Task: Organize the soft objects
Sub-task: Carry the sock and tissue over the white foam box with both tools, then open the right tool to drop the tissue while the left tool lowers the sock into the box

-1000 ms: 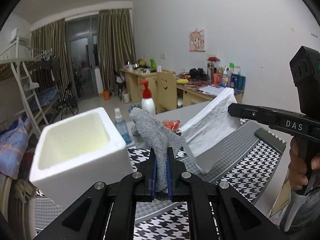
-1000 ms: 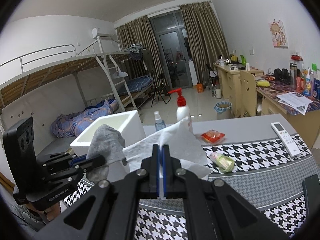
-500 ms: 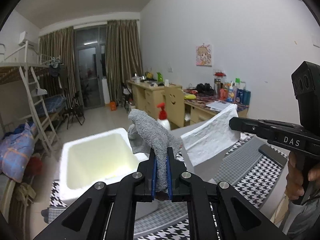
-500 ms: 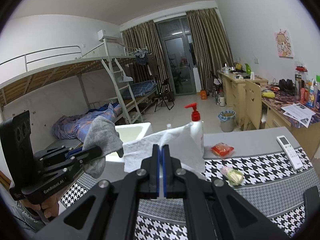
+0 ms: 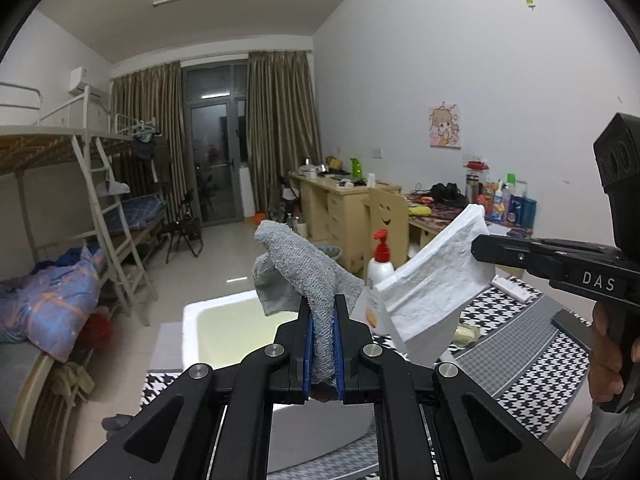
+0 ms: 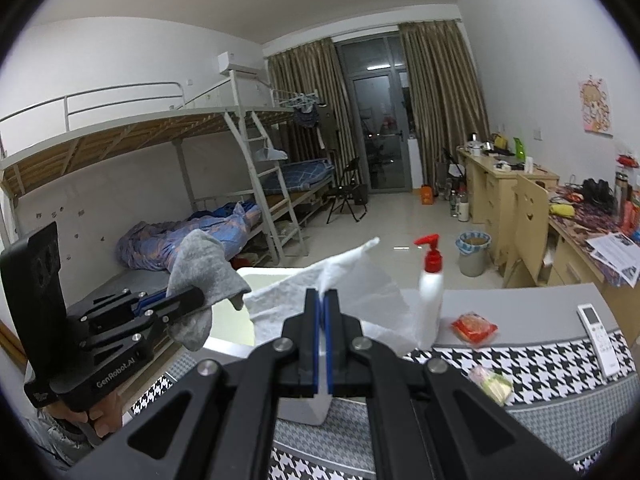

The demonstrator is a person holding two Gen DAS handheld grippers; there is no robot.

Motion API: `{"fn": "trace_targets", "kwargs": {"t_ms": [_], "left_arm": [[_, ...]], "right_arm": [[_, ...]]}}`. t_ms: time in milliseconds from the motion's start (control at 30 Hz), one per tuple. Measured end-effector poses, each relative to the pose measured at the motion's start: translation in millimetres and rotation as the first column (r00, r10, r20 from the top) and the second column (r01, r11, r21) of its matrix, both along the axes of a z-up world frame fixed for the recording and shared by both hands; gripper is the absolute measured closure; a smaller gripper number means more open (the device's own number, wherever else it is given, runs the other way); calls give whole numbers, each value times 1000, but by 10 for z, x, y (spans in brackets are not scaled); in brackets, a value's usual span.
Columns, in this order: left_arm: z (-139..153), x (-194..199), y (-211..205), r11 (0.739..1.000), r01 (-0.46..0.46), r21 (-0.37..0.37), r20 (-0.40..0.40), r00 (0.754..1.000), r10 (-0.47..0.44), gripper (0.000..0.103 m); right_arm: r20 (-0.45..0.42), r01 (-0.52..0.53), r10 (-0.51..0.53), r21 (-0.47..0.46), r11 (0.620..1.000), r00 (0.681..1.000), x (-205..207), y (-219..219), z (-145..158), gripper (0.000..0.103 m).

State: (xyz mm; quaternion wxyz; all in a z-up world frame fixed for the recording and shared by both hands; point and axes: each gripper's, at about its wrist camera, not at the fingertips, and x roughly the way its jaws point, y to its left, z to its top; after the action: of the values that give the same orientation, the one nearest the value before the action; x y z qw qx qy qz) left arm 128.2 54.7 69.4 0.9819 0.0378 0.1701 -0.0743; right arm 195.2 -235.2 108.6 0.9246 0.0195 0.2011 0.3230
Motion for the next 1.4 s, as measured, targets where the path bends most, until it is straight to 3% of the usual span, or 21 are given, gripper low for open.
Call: {"fn": "trace_targets", "kwargs": {"t_ms": [767,1200,1233,1300,1333,1367,1400], "left_arm": [[60,-90,596,977,-212,-24,20,977,212,94],[-6,-155,802,971,-237,-29,13,971,238,94],[-10,-153,807,970,-239,-31,12,971,240,94],[-9,-151,803,970,-243,-29,10,970,243,94],[-13,-147,810,969,-247,-31,9,969,247,94],[-16,-142,818,968,-248,-33,7,969,248,94],[-22,-139,818,969,-246,-32,5,969,247,94]], "right_arm": [[-11,-156,155,-58,986,988,223,771,67,99],[-125,-181,164,-138,974,978,424,1171,-214,98],[-139,-180,160,-145,973,977,442,1197,-241,96],[-151,-182,157,-168,969,976,454,1237,-297,74],[-152,-181,155,-178,967,976,458,1249,-331,44],[-145,-177,151,-183,967,978,450,1246,-352,22],[-135,-170,146,-191,967,980,433,1240,-368,19]]}}
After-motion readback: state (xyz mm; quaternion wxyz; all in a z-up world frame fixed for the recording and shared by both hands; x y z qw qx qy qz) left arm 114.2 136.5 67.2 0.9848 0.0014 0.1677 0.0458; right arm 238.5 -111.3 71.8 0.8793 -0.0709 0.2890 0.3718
